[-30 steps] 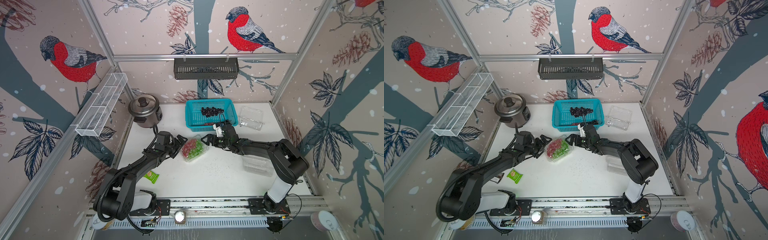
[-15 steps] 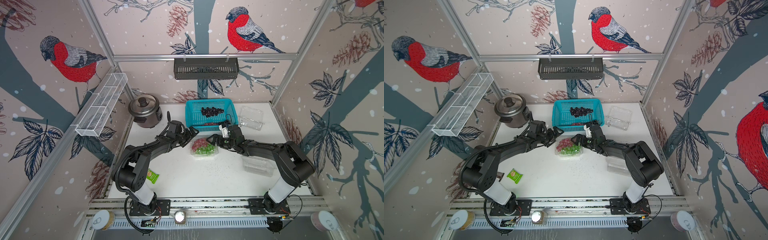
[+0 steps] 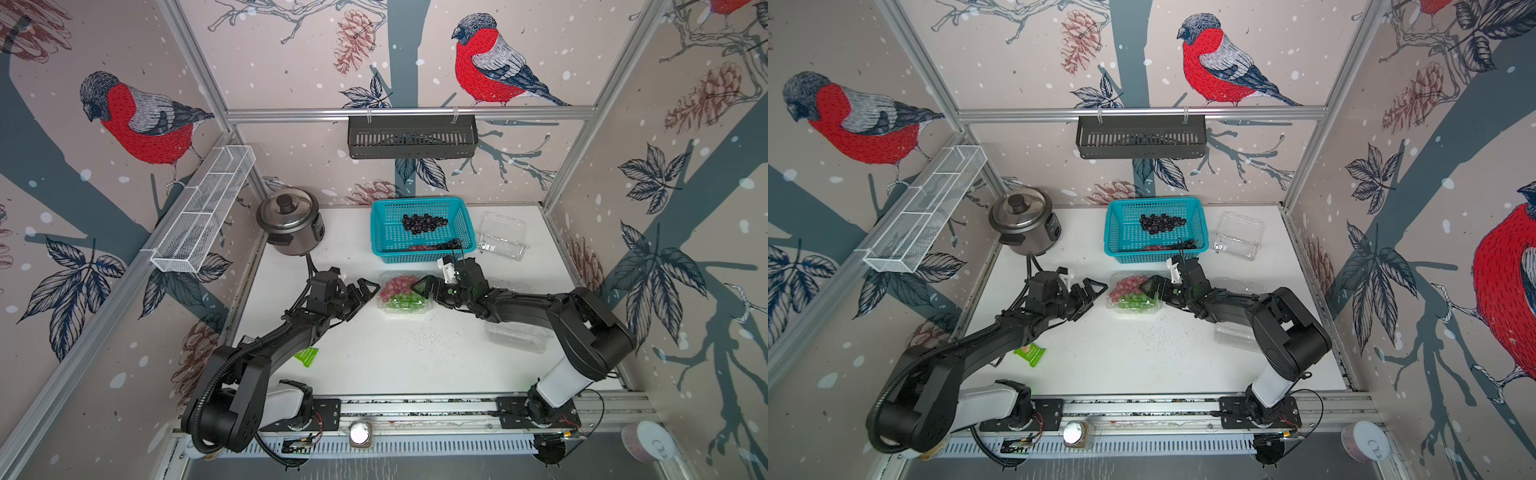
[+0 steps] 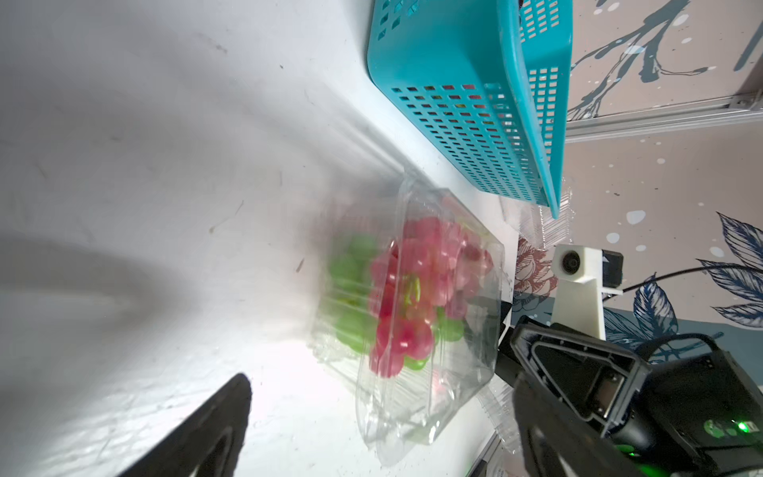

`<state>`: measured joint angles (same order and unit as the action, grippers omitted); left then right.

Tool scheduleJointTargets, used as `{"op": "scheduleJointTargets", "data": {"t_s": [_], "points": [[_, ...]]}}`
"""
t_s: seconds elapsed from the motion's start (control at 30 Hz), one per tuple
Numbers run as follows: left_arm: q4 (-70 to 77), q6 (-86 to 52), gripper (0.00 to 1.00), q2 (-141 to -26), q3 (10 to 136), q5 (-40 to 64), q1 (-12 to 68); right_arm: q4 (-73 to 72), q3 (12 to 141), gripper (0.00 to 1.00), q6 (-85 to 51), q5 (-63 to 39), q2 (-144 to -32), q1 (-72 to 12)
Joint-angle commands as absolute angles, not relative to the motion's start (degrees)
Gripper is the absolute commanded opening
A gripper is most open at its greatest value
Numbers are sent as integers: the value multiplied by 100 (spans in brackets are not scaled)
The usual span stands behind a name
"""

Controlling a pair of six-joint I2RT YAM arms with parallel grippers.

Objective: Pack grapes into containers
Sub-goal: Adjust the packing box at the center of the board, then close the packing box at the center of the board.

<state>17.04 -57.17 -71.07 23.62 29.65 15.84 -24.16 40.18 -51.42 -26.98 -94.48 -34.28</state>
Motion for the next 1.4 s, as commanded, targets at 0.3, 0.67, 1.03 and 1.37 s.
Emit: {"op": "scheduleJointTargets", "data": {"t_s": [0.3, 0.67, 1.03, 1.37], "points": [[4089, -6770, 67, -7150, 1309, 3920, 1134, -2804, 4008, 100, -5436, -2720, -9589, -3369], [4382, -6789, 43, -7431, 1165, 4117, 1125, -2776, 4183, 100, -5338, -2808, -9746, -3313], [4652, -6805, 34, -7819, 1203, 4176, 1271, -2835, 4219, 100, -5375, -2818, -9823, -3366], [4738, -6782, 29, -8089, 1307, 4054, 1406, -2861, 4253, 100, -5388, -2826, -9905, -3453]]}}
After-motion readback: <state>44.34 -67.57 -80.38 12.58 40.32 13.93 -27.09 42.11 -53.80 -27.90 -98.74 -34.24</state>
